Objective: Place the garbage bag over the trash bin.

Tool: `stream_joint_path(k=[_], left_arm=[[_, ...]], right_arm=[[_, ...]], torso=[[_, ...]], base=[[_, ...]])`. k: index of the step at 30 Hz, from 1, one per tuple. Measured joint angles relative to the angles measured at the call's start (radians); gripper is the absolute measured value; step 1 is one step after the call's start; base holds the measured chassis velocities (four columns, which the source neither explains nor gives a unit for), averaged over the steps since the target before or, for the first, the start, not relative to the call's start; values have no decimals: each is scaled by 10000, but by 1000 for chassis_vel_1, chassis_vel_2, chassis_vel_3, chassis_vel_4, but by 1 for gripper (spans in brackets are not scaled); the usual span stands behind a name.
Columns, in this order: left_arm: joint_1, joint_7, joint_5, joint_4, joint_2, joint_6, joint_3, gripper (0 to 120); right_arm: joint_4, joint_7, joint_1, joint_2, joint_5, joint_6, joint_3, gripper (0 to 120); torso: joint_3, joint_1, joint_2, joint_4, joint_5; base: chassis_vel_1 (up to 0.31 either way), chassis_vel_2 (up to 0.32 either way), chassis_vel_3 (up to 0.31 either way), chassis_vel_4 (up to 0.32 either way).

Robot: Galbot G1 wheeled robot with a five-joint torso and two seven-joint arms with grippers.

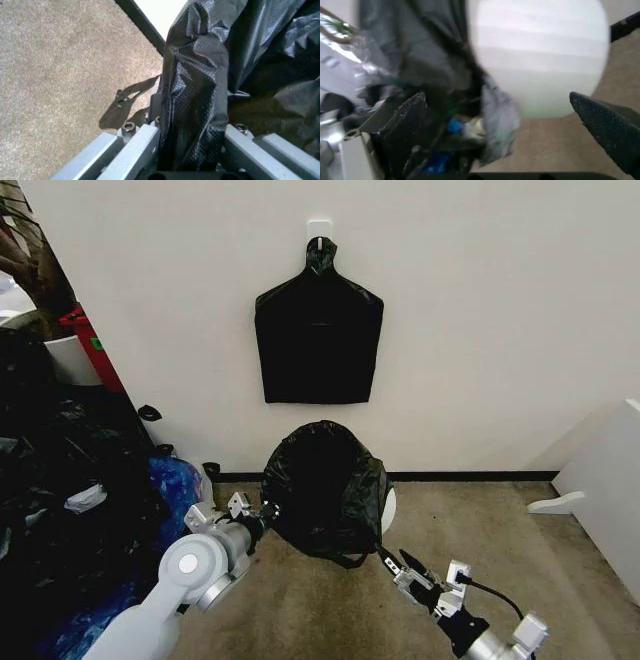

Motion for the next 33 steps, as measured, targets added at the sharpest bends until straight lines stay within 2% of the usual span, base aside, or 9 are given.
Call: stream_joint_path(k=[5,9,17,23,28,33], left_arm=[[78,20,26,-246,-8,-9,32,0],[76,24,32,-283,-19,-21,49,0],[61,53,41,-153,-51,-28,4,0],[-61,53,27,19,-167,-40,38,0],[7,54,-42,-82,-176,-32,58,0],[155,45,-101,-296,-139,-13,31,0]], right_arm=[[-544,580,781,124,-286,-122,-174,100],[-588,750,867,191,-399,-115,-229,100],[248,330,-406,-61,-332,329,125,100],[688,173,-785,-83,-320,487,155,100],[355,257,-364,98,-437,373,-57,100],[-441,649,621,336,-534,33,-233,100]], torso=[[1,0,0,1,0],[1,0,0,2,-1],[1,0,0,-1,-2],[0,0,0,-2,-3],[0,0,0,0,0],[0,0,-1,1,0]], base=[[0,0,0,0],[0,0,0,0],[0,0,0,0],[0,0,0,0],[0,0,0,0],[0,0,0,0]])
